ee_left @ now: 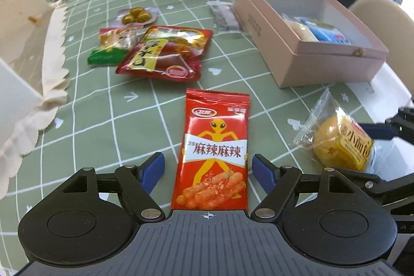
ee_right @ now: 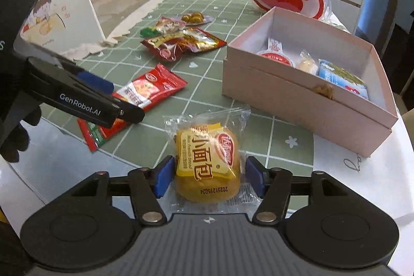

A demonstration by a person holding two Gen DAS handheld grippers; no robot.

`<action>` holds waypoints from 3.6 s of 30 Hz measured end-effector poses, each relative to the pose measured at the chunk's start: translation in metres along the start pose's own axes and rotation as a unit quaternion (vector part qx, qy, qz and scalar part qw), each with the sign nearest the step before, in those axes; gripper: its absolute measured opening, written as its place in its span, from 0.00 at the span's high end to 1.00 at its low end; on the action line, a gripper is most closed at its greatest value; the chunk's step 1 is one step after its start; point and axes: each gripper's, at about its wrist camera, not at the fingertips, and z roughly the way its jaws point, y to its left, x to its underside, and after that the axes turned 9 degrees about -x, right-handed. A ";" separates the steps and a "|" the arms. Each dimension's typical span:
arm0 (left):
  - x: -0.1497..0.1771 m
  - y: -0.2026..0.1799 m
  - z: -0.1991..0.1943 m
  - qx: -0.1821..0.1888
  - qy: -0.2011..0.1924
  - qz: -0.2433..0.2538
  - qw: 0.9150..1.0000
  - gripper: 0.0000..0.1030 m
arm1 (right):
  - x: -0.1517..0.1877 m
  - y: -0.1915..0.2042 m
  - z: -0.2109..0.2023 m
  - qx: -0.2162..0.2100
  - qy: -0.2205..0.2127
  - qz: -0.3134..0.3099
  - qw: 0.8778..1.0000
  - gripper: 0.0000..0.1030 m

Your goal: Organize snacks

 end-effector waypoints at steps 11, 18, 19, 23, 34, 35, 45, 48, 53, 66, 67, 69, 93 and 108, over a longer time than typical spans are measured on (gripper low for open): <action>0.000 -0.008 -0.001 -0.013 0.007 -0.006 1.000 0.26 | 0.002 0.002 0.004 0.019 0.005 -0.006 1.000 0.29; 0.003 -0.005 -0.005 0.000 -0.013 -0.014 1.000 0.49 | -0.007 0.006 0.007 0.020 0.006 -0.004 1.000 0.29; 0.006 -0.003 -0.007 0.005 -0.013 -0.017 1.000 0.50 | -0.010 0.007 0.007 0.019 0.007 -0.005 1.000 0.29; 0.017 0.001 -0.020 0.040 0.004 -0.025 0.999 0.51 | -0.018 0.009 0.008 0.006 0.031 -0.002 1.000 0.39; 0.009 -0.005 -0.079 0.137 -0.026 0.020 0.990 0.53 | -0.028 0.011 -0.077 0.022 -0.007 0.034 0.999 0.49; -0.002 -0.006 -0.086 0.150 -0.036 0.015 0.988 0.53 | -0.030 0.009 -0.090 0.035 -0.024 0.038 0.998 0.49; -0.179 -0.039 -0.124 0.180 -0.196 -0.024 0.964 0.52 | -0.029 -0.026 -0.177 0.167 -0.130 0.069 0.975 0.50; -0.211 -0.062 -0.089 0.181 -0.156 -0.041 0.970 0.52 | -0.017 -0.033 -0.181 0.181 -0.136 0.076 0.971 0.49; -0.210 -0.100 0.013 0.193 -0.036 -0.052 0.979 0.51 | 0.002 -0.052 -0.179 0.185 -0.129 0.102 0.969 0.50; -0.168 -0.120 0.025 0.044 -0.068 -0.023 0.996 0.53 | -0.018 -0.116 -0.151 0.146 -0.101 0.090 0.980 0.50; -0.173 -0.118 0.017 0.041 -0.072 -0.024 0.996 0.53 | -0.027 -0.121 -0.147 0.138 -0.103 0.086 0.981 0.50; -0.173 -0.109 0.005 0.039 -0.077 -0.030 0.996 0.53 | -0.048 -0.131 -0.137 0.122 -0.108 0.078 0.984 0.49; -0.068 0.051 -0.024 0.065 -0.018 -0.174 0.982 0.53 | -0.145 -0.129 0.031 0.103 0.050 0.095 0.989 0.40; -0.021 0.114 -0.006 0.124 0.008 -0.199 0.972 0.53 | -0.298 -0.059 0.133 0.046 0.154 0.072 0.984 0.64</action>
